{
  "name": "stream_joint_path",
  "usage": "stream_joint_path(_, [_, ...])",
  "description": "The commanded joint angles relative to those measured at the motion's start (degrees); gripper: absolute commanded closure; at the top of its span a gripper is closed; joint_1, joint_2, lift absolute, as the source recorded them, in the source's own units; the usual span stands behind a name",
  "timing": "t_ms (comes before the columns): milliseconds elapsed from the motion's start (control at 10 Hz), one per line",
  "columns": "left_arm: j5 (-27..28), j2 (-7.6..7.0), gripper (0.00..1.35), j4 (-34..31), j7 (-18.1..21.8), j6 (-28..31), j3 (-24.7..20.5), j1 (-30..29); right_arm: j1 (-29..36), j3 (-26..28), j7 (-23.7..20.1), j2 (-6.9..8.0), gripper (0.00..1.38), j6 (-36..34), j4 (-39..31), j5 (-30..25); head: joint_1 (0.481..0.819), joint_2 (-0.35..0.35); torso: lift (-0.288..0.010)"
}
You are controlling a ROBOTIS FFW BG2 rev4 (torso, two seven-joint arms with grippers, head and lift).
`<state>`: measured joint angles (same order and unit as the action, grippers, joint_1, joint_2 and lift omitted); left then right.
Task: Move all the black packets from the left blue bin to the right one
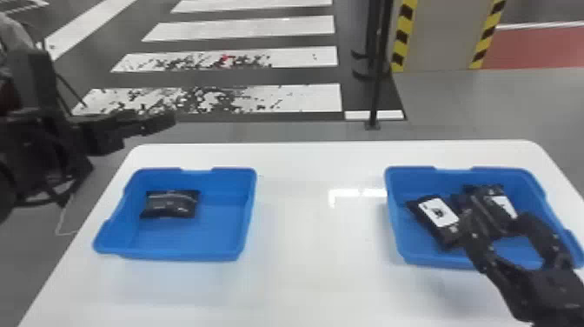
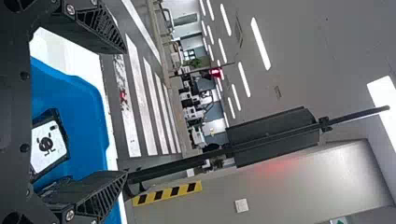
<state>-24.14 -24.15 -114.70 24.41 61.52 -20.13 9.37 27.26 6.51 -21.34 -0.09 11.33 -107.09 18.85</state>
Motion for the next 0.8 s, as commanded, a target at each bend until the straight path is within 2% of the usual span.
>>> stream_joint_path(0, [1.5,-0.90,0.17,6.4,0.0,0.9,2.1,4.1,0.0,0.0,-0.1,0.14,0.11,-0.1,-0.1,0.1,0.695,0.146,-0.140])
stream_joint_path(200, [5.3,-0.99,0.17,12.0,-0.6,3.3,2.1,7.1,0.0,-0.1,-0.2,0.14,0.11,-0.4,0.0,0.2,0.695,0.161,-0.140])
stream_joint_path(700, [11.0,-1.16,0.17,22.5,-2.5,7.2,3.3,9.8,-0.1,-0.2,-0.5,0.14,0.11,-1.2,0.0,0.6,0.695,0.229,-0.140])
